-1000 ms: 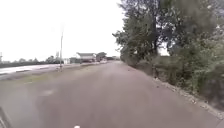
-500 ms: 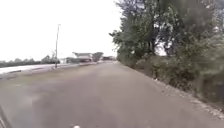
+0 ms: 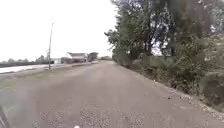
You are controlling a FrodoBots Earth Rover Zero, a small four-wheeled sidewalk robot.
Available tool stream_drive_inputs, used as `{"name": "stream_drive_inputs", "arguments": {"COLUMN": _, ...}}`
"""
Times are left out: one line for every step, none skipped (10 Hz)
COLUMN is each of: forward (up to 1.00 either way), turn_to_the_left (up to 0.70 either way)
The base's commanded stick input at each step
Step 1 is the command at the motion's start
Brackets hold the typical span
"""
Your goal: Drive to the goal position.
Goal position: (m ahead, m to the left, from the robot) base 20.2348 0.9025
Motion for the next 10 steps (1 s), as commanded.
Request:
{"name": "stream_drive_inputs", "arguments": {"forward": 1.0, "turn_to_the_left": -0.1}}
{"name": "stream_drive_inputs", "arguments": {"forward": 1.0, "turn_to_the_left": -0.1}}
{"name": "stream_drive_inputs", "arguments": {"forward": 1.0, "turn_to_the_left": -0.1}}
{"name": "stream_drive_inputs", "arguments": {"forward": 1.0, "turn_to_the_left": -0.1}}
{"name": "stream_drive_inputs", "arguments": {"forward": 1.0, "turn_to_the_left": -0.09}}
{"name": "stream_drive_inputs", "arguments": {"forward": 1.0, "turn_to_the_left": -0.09}}
{"name": "stream_drive_inputs", "arguments": {"forward": 1.0, "turn_to_the_left": -0.08}}
{"name": "stream_drive_inputs", "arguments": {"forward": 1.0, "turn_to_the_left": -0.07}}
{"name": "stream_drive_inputs", "arguments": {"forward": 1.0, "turn_to_the_left": -0.06}}
{"name": "stream_drive_inputs", "arguments": {"forward": 1.0, "turn_to_the_left": -0.05}}
